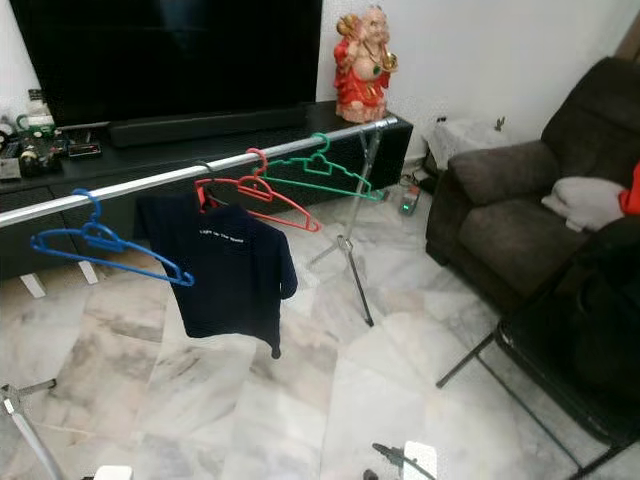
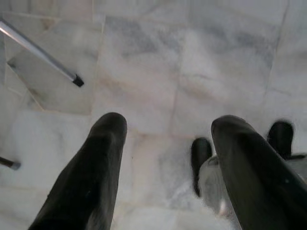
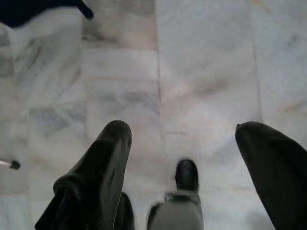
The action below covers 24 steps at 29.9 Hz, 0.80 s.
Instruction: Hang hanger
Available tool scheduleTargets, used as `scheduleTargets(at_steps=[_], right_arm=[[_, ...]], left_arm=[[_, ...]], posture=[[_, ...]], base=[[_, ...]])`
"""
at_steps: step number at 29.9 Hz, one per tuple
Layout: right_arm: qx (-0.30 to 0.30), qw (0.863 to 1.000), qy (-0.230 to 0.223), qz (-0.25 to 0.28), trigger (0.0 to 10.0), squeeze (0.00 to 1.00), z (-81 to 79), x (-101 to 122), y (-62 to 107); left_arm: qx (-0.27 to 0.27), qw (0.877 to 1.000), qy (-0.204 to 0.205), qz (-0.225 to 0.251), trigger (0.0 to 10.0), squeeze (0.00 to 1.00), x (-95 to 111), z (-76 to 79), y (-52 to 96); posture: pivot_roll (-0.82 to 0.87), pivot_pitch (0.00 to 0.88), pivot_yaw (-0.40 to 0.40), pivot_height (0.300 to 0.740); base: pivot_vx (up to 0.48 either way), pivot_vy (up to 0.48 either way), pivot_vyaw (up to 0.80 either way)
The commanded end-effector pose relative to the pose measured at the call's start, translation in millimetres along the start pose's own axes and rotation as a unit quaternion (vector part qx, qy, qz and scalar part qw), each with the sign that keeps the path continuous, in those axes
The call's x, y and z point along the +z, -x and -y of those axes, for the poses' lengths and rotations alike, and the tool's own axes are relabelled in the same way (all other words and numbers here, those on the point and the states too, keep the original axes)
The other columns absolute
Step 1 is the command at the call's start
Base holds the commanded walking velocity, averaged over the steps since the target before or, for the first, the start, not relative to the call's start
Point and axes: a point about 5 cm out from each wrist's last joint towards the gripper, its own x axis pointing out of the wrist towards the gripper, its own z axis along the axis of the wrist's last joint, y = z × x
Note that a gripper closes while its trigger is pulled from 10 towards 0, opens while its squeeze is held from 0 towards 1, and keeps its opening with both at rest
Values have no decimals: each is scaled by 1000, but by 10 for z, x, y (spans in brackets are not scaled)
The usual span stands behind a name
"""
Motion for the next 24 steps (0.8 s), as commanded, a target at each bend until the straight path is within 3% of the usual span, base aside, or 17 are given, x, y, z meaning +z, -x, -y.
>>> scheduleTargets(at_steps=[1, 4, 24], right_arm=[[5, 1000, -6, 9, 10000, 0, -56, 54, -16], [7, 1000, -11, 7, 10000, 0, -70, 56, -19], [11, 1000, -12, 7, 10000, 0, -74, 96, -26]], left_arm=[[4, 1000, 4, -12, 10000, 0, -89, -46, 22], [5, 1000, -1, -9, 10000, 0, -78, -51, 21], [0, 1000, -2, 1, 10000, 0, -27, -38, 11]], posture=[[147, 0, -12, 740], [146, 0, -12, 740], [146, 0, -10, 740]], base=[[0, 0, 0], [0, 0, 0], [0, -275, -674]])
